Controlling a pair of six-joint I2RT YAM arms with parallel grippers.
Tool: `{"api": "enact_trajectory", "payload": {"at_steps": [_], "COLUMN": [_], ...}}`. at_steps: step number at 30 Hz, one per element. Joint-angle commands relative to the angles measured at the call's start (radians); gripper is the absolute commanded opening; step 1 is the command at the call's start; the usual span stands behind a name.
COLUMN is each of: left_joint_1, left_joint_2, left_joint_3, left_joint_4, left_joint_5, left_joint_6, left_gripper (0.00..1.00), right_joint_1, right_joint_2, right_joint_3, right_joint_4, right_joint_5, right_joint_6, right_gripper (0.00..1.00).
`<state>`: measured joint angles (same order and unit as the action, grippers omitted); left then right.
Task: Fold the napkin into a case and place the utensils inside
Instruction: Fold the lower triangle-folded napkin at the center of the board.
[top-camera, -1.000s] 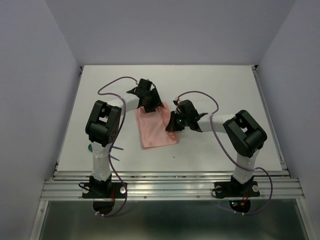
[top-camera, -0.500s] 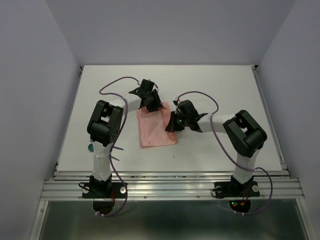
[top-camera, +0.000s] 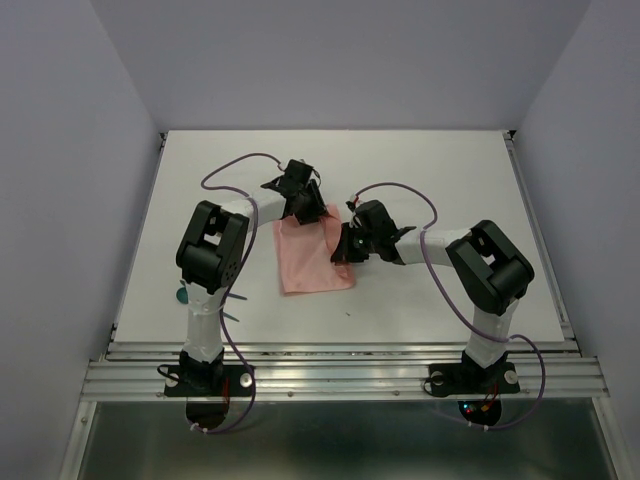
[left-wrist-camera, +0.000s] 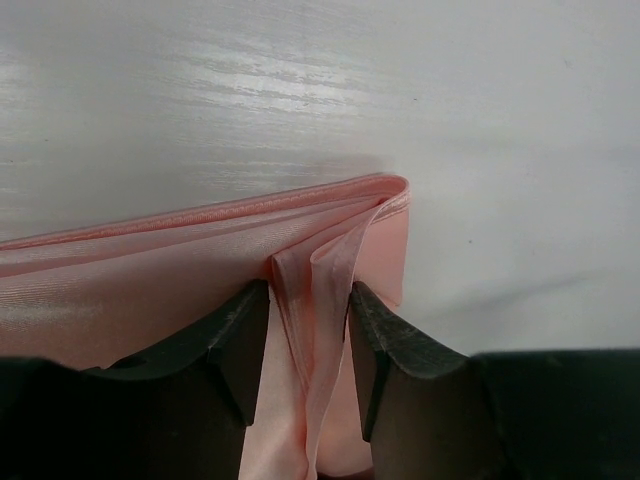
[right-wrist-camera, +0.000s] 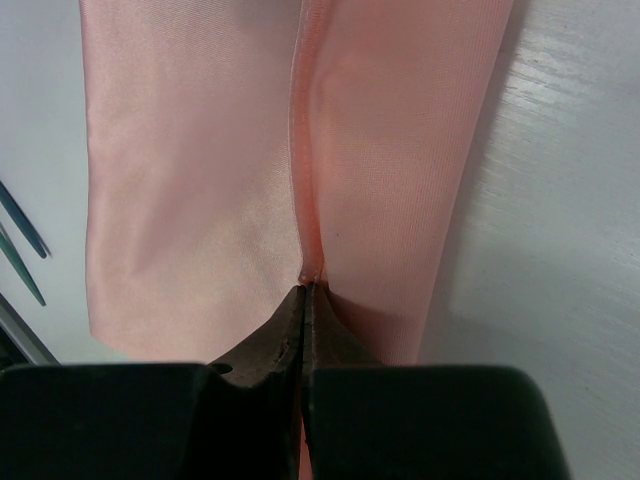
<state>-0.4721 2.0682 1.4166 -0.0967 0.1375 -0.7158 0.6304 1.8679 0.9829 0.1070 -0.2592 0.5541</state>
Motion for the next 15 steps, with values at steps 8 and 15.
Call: {"api": "enact_trajectory", "payload": {"at_steps": [8, 15], "left_joint_1": [-0.013, -0.014], "left_joint_2": [0.001, 0.023], "left_joint_3": [0.051, 0.081], "left_joint_4": [0.005, -0.003], "left_joint_5": [-0.036, -0.039], "left_joint_6": [-0.001, -0.001], "left_gripper": [0.48, 0.30], "right_joint_1": [0.028, 0.028], "right_joint_2": [0.011, 0.007], "right_joint_3": [-0.035, -0.038], "right_joint_4": [-0.066, -0.072], "right_joint_5": [0.015, 0.017], "right_joint_6": [-0.013, -0.017], "right_gripper": [0.01, 0.01]}}
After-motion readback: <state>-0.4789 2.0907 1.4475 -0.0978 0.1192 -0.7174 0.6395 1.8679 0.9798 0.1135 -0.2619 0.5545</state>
